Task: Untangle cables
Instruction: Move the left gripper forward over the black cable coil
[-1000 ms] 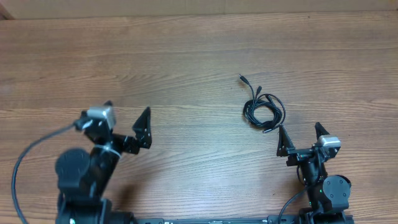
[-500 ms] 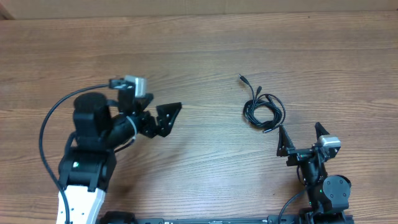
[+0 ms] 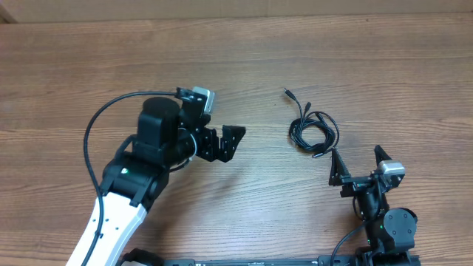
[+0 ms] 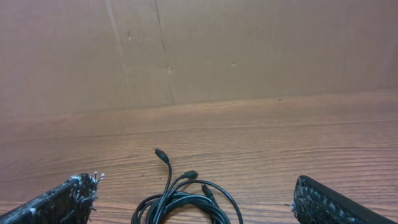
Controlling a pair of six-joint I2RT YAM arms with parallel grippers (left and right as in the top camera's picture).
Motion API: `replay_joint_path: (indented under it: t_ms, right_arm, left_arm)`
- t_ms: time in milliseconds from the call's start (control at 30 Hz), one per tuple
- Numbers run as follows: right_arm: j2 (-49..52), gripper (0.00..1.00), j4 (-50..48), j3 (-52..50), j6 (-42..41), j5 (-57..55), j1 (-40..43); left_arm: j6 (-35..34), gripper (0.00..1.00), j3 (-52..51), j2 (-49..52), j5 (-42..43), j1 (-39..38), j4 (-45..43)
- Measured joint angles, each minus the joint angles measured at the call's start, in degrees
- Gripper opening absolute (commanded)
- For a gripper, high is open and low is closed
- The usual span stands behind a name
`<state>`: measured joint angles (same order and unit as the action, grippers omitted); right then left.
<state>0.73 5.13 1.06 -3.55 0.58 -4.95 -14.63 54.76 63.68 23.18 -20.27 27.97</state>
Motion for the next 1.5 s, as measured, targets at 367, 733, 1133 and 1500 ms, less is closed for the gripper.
replay_joint_path:
  t_ms: [367,733,1133,1500]
  right_arm:
    - [0.0,1.0,0.02,0.0,-0.04,-0.02,0.0]
    - [0.0,1.0,0.04,0.0,0.0,-0.02,0.0]
    - [0.0,1.0,0.02,0.0,-0.04,0.0,-0.02]
    - [0.0,1.0,0.0,0.0,-0.02,0.0,-0.02]
  left_arm:
    - [-0.68,1.0,0.04,6.99,5.84,0.0,3.08]
    - [-13.4,0.95,1.66,12.55,2.99,-7.3,-3.06]
    - [-25.68,0.75,21.2,30.18,-8.31,-15.56,1.49]
    - [-40.76,0.63,26.25,47.65,-9.07,-19.91,-1.44]
